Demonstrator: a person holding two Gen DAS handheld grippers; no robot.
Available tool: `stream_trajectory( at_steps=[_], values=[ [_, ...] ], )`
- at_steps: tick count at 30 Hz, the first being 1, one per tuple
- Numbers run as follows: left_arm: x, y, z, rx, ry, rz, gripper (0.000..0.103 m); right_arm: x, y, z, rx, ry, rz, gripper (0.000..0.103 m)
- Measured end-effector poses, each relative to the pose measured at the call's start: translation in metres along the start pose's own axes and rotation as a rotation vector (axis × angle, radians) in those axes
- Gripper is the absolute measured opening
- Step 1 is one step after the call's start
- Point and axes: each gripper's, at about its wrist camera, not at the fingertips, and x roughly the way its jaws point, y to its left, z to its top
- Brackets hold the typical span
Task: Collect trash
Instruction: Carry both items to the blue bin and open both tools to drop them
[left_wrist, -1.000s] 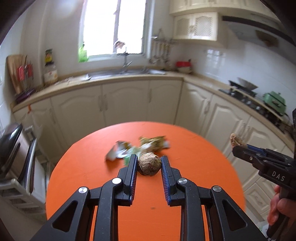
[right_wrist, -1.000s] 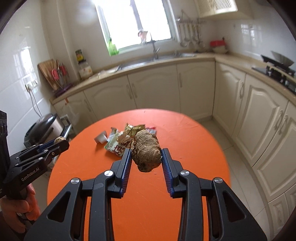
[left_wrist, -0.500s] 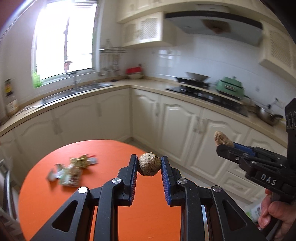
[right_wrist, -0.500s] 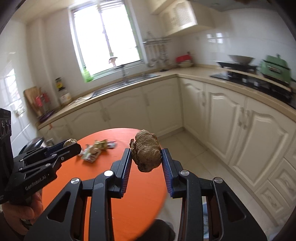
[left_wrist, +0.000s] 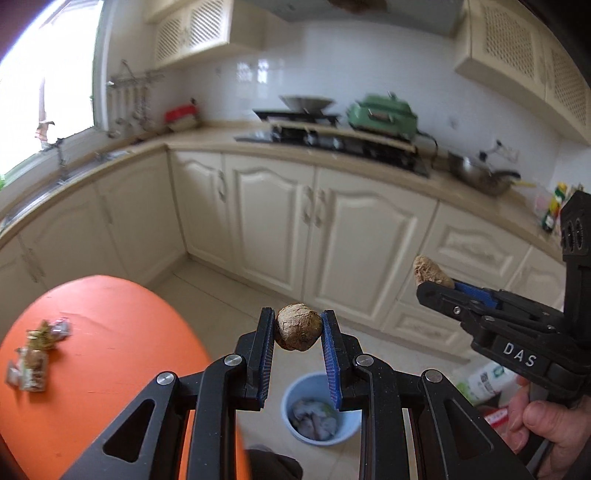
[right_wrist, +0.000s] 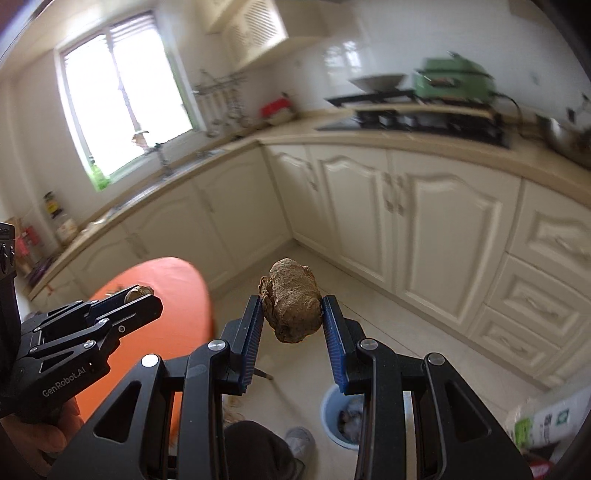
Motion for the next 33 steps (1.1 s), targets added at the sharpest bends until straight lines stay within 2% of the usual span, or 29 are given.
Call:
stream_trajectory(
  at_steps=[8,13,22,23,24,26,27,29,30,31,33],
  values=[
    [0.096,-0.028,-0.006,0.026,0.206,-0.073,0.021,0.052,-0.071,-0.044,0.105,0.152,-0.082,0.033],
    [0.160,-0.037,-0.009,-0.012,0.346,-0.105,0.021,0.096,-0.104,-0.077,0.167,0.262,-0.095,0.033],
    [0.259,-0.055,0.016,-0.049,0.470,-0.131,0.024,0.153,-0.139,-0.106,0.247,0.363,-0.092,0.036],
    [0.266,-0.056,0.015,-0.048,0.475,-0.129,0.030,0.155,-0.141,-0.107,0.254,0.363,-0.092,0.036],
    [0.273,-0.057,0.017,-0.044,0.475,-0.119,0.044,0.158,-0.143,-0.108,0.263,0.366,-0.092,0.037],
    [0.283,-0.059,0.020,-0.032,0.468,-0.085,0.070,0.160,-0.148,-0.111,0.278,0.372,-0.107,0.048],
    [0.286,-0.058,0.023,-0.032,0.458,-0.059,0.079,0.160,-0.149,-0.112,0.283,0.369,-0.110,0.053],
    [0.292,-0.059,0.025,-0.038,0.449,-0.043,0.088,0.155,-0.151,-0.112,0.297,0.360,-0.117,0.068],
    [0.292,-0.058,0.024,-0.041,0.448,-0.035,0.093,0.152,-0.152,-0.112,0.297,0.354,-0.133,0.078],
    [0.292,-0.058,0.025,-0.041,0.446,-0.023,0.094,0.150,-0.152,-0.112,0.297,0.351,-0.145,0.087],
    [0.290,-0.062,0.024,-0.039,0.432,-0.003,0.094,0.146,-0.153,-0.111,0.303,0.346,-0.166,0.099]
  ],
)
